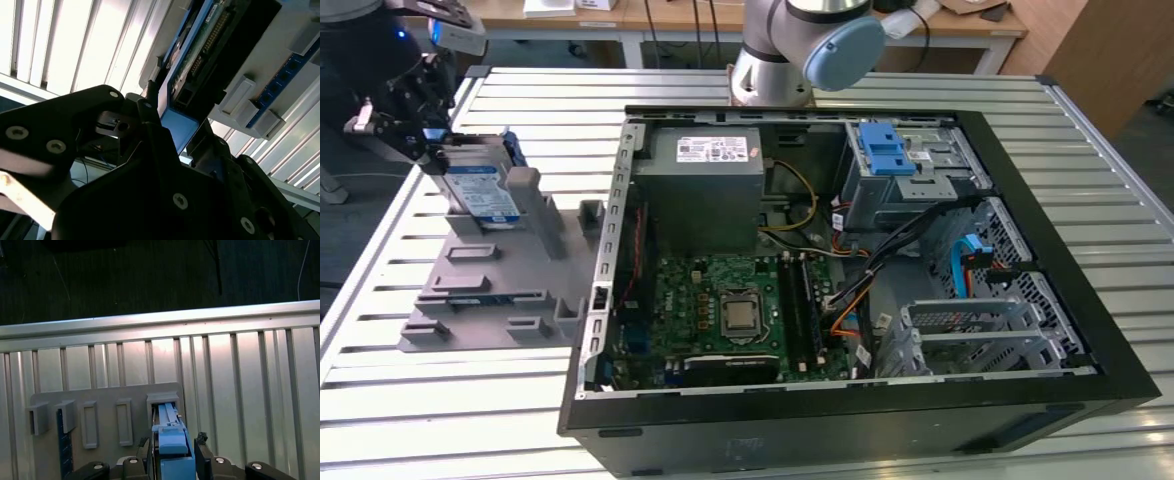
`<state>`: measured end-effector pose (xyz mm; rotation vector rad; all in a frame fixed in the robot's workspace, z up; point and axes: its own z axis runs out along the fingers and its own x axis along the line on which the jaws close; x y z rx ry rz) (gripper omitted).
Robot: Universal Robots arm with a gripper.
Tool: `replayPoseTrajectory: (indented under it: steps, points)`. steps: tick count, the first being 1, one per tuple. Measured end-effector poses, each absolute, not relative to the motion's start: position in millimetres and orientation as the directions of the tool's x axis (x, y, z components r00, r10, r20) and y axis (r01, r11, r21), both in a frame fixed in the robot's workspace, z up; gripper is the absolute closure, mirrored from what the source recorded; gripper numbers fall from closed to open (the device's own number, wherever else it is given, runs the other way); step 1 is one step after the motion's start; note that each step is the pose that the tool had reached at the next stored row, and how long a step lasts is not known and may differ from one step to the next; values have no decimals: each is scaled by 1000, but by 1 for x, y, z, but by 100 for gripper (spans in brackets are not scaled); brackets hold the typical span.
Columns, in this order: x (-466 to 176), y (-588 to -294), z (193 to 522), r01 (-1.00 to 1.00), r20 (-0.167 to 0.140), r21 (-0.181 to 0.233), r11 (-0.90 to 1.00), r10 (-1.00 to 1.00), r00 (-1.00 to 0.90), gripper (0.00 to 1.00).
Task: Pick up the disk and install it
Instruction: 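Pick up the disk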
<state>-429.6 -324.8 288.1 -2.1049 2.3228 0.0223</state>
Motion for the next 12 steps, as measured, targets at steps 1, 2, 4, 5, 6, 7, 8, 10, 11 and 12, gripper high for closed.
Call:
replayPoseTrajectory:
  steps: [1,2,4,5,6,7,8,10,11,12]
  points:
    - [-430,-325,288,-995,-15,6,98,-995,-98,53]
    - [-430,-325,288,-995,-15,6,98,-995,-98,53]
    - [-430,-325,288,-995,-15,6,98,-995,-98,54]
    - [-430,-325,288,-995,-15,6,98,-995,-98,54]
    - [-430,-325,288,-995,-15,6,98,-995,-98,61]
    - [-430,-325,288,-995,-15,6,98,-995,-98,61]
    - [-430,-325,288,-995,-15,6,98,-995,-98,62]
    - [-430,-325,288,-995,-15,6,98,-995,-98,63]
    - [-430,-325,288,-995,-15,6,98,-995,-98,63]
    - [-430,-325,288,-995,-15,6,98,-995,-98,63]
